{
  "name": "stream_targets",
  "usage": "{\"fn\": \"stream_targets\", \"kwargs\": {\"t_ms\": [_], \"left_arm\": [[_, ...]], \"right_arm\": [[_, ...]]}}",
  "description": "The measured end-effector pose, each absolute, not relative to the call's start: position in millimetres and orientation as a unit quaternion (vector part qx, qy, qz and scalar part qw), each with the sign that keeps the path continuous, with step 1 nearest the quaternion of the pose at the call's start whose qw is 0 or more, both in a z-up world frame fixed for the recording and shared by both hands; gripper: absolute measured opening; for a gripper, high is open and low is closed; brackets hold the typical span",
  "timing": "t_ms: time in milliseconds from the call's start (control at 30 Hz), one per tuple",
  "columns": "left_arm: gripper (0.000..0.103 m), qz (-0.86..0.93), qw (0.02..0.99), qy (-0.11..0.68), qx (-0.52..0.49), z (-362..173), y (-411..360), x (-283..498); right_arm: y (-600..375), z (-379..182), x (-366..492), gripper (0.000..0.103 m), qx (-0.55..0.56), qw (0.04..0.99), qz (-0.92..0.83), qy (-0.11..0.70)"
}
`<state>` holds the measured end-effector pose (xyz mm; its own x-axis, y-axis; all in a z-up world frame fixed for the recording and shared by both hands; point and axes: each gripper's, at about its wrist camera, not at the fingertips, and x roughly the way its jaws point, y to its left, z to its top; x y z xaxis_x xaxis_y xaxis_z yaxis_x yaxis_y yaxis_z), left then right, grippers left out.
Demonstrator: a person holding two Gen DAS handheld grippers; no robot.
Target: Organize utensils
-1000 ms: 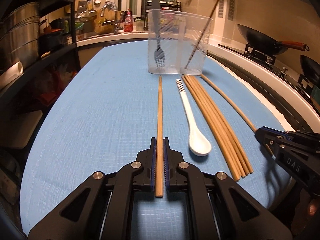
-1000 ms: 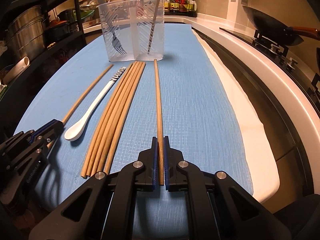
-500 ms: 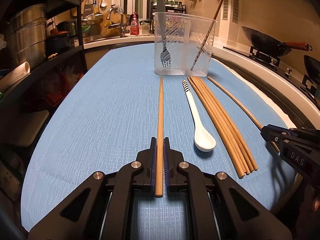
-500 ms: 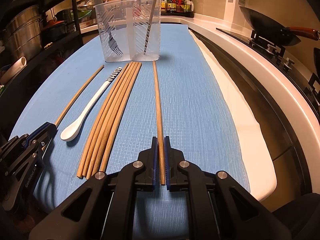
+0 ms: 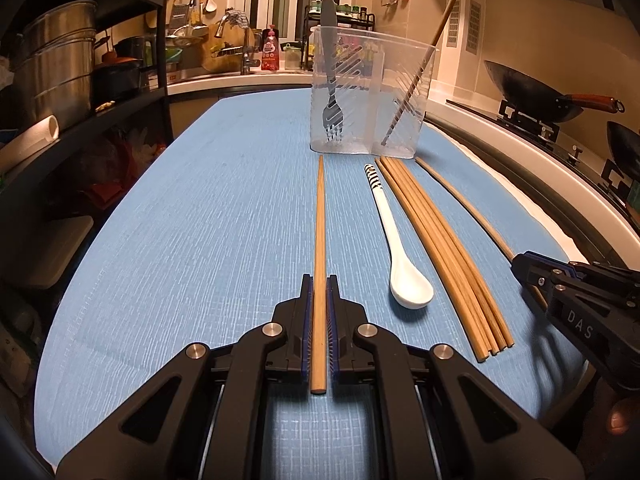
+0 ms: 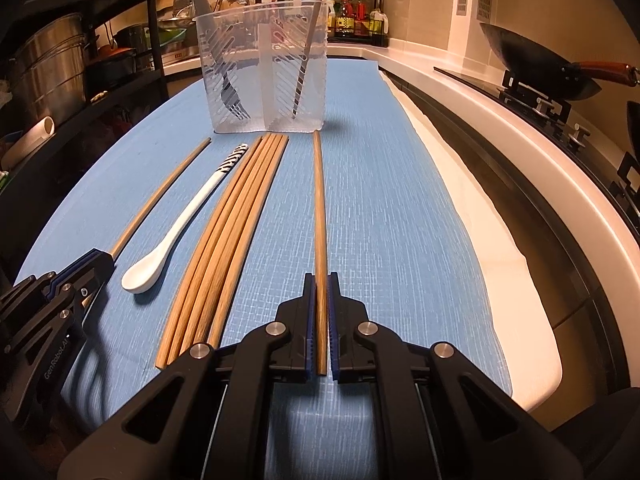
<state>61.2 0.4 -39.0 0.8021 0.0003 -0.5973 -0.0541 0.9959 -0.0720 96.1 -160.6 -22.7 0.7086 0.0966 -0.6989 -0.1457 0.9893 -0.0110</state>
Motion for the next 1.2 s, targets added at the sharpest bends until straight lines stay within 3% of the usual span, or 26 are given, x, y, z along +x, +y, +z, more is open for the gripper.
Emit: {"fn": "stream_targets", "kwargs": {"t_ms": [1200], "left_arm": [[0.007, 0.015, 0.948, 0.313, -0.047, -34.1, 1.0, 59.1]], "right_arm": [[-162.0, -15.9, 91.4, 0.006, -0.030, 0.932, 0.062, 0.357]]}}
